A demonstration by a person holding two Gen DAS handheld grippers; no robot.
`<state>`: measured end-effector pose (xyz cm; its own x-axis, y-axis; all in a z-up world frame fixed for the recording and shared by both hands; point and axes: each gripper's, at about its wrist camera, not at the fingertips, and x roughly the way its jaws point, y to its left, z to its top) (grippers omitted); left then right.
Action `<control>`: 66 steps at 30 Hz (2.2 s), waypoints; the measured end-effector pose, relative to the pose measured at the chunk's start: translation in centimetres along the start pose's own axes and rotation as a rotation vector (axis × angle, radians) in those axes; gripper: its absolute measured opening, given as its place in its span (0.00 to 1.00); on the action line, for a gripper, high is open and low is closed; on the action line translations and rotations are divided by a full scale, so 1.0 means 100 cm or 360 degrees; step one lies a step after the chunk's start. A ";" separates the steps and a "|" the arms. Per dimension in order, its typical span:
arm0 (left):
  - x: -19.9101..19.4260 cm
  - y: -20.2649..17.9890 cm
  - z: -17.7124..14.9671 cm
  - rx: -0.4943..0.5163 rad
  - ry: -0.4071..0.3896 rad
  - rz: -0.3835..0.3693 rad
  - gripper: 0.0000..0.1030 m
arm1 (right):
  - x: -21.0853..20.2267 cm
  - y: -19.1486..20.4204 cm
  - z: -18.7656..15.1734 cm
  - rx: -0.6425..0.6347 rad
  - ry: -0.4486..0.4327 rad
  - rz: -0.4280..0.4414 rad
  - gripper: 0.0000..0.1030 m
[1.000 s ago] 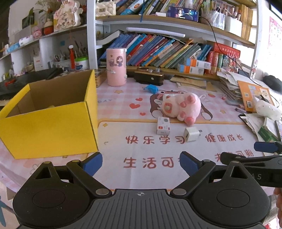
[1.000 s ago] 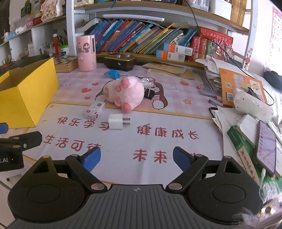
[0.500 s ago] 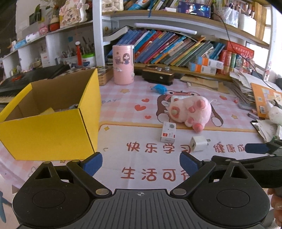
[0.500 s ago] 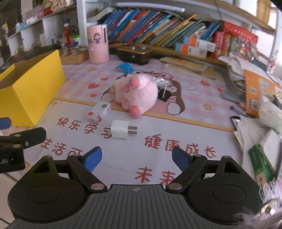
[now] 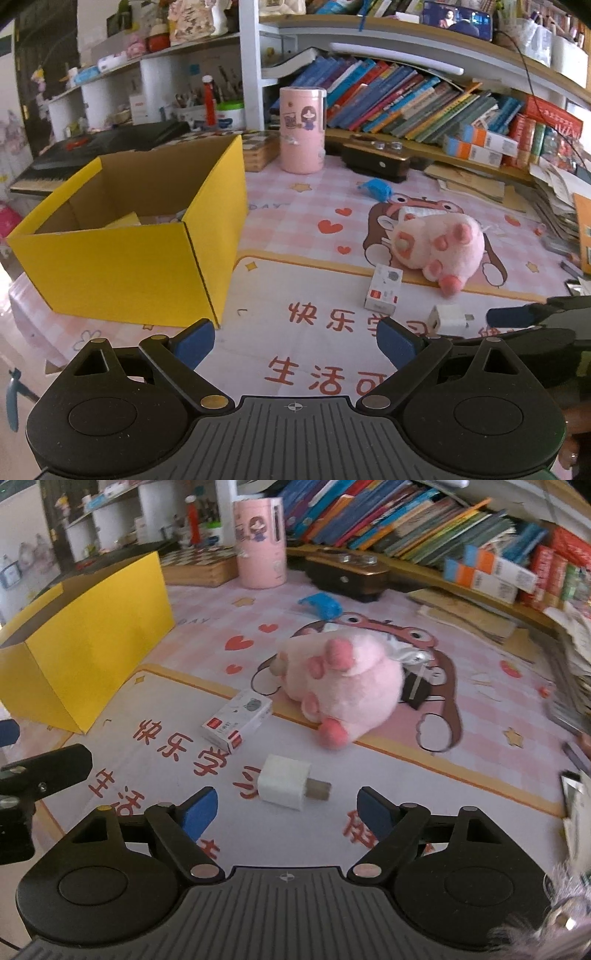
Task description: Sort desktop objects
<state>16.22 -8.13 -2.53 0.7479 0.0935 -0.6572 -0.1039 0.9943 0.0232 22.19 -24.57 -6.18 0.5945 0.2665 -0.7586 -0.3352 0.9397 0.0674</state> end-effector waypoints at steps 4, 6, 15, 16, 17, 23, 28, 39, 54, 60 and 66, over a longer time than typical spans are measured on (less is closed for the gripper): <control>0.001 -0.006 0.001 0.0001 0.0004 0.0035 0.93 | 0.010 -0.006 0.003 -0.0005 0.0039 0.0029 0.69; 0.001 -0.008 0.002 0.0001 0.0010 0.0049 0.93 | 0.012 -0.011 0.004 0.0006 0.0045 0.0038 0.69; 0.005 -0.017 0.001 0.0023 0.0046 0.0073 0.93 | 0.016 -0.013 0.003 -0.0033 0.0005 0.0069 0.58; 0.006 -0.018 0.001 0.0027 0.0048 0.0073 0.93 | 0.016 -0.013 0.003 -0.0045 -0.0010 0.0070 0.54; 0.006 -0.019 0.002 0.0029 0.0047 0.0073 0.93 | 0.016 -0.012 0.002 -0.0061 -0.0022 0.0063 0.46; 0.012 -0.026 0.006 0.0042 0.0046 0.0045 0.93 | 0.006 -0.021 0.004 -0.0083 -0.0073 0.0079 0.41; 0.025 -0.036 0.013 0.0030 0.0062 -0.0050 0.93 | -0.012 -0.036 0.003 -0.0078 -0.0161 0.0015 0.41; 0.081 -0.067 0.021 0.0158 0.0145 -0.0164 0.92 | -0.026 -0.073 -0.005 0.0011 -0.0146 -0.0079 0.41; 0.105 -0.065 0.021 0.0163 0.0184 -0.0277 0.27 | -0.033 -0.079 -0.010 0.0002 -0.0165 -0.0129 0.41; 0.081 -0.053 0.028 0.0033 0.0153 -0.0389 0.27 | -0.034 -0.072 -0.006 -0.0017 -0.0170 -0.0102 0.41; 0.051 -0.044 0.038 -0.0075 0.0081 -0.0455 0.27 | -0.040 -0.063 0.002 -0.0002 -0.0182 -0.0026 0.41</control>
<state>22.97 -11.80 -3.16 0.7175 -0.1939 -0.6691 0.0750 0.9764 -0.2025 22.04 -31.55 -3.41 0.6795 0.2739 -0.6806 -0.3255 0.9439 0.0550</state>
